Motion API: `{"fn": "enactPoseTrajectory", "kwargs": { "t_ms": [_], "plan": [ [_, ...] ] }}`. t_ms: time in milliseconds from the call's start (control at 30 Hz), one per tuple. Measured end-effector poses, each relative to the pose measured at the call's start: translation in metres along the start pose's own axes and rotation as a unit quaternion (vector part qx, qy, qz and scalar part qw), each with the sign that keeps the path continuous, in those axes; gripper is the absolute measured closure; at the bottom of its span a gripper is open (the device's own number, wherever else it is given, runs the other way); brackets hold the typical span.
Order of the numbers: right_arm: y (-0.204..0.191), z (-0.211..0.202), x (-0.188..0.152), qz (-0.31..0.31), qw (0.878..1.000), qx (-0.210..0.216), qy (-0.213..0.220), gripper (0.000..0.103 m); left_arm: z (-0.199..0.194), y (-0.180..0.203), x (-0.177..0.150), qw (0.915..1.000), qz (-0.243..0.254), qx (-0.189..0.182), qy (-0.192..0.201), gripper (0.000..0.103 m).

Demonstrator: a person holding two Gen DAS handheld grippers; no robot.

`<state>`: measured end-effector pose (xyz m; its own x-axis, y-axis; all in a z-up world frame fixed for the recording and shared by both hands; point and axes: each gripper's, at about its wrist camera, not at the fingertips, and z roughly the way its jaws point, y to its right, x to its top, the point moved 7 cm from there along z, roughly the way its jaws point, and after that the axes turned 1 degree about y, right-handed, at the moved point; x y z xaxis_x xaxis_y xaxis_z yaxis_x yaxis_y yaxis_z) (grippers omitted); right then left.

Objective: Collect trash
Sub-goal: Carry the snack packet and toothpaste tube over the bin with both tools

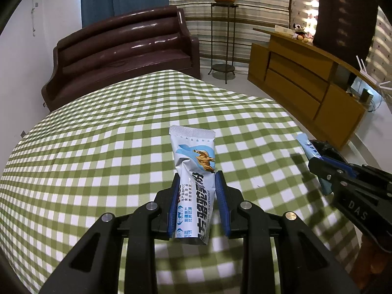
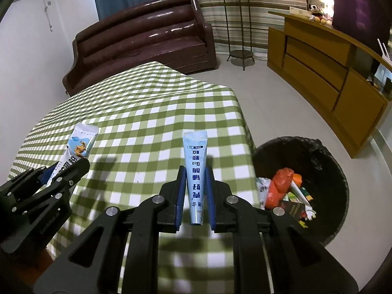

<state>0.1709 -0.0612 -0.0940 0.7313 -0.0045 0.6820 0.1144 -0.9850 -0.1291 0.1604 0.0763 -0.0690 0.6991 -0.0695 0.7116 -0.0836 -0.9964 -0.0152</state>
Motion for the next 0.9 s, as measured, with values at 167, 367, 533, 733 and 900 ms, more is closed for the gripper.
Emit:
{"fn": "enactPoseTrajectory", "kwargs": {
  "t_ms": [167, 367, 533, 733, 900],
  "plan": [
    [0.02, -0.014, -0.004, 0.003, 1.0, -0.011, 0.004, 0.087, -0.009, 0.013, -0.003, 1.0, 0.003, -0.005, 0.006, 0.074],
    [0.045, -0.031, -0.006, 0.014, 0.999, -0.026, 0.014, 0.087, -0.018, 0.038, 0.0, 0.9996, 0.015, -0.018, 0.018, 0.074],
    [0.071, -0.045, -0.008, 0.028, 0.998, -0.044, 0.023, 0.087, -0.02, 0.065, 0.007, 0.9984, 0.035, -0.034, 0.027, 0.074],
    [0.111, -0.057, -0.011, 0.054, 0.996, -0.068, 0.032, 0.087, -0.017, 0.099, 0.013, 0.9963, 0.058, -0.054, 0.032, 0.074],
    [0.136, -0.065, -0.011, 0.073, 0.993, -0.083, 0.039, 0.087, -0.014, 0.127, 0.02, 0.9944, 0.072, -0.067, 0.038, 0.074]
  ]
}}
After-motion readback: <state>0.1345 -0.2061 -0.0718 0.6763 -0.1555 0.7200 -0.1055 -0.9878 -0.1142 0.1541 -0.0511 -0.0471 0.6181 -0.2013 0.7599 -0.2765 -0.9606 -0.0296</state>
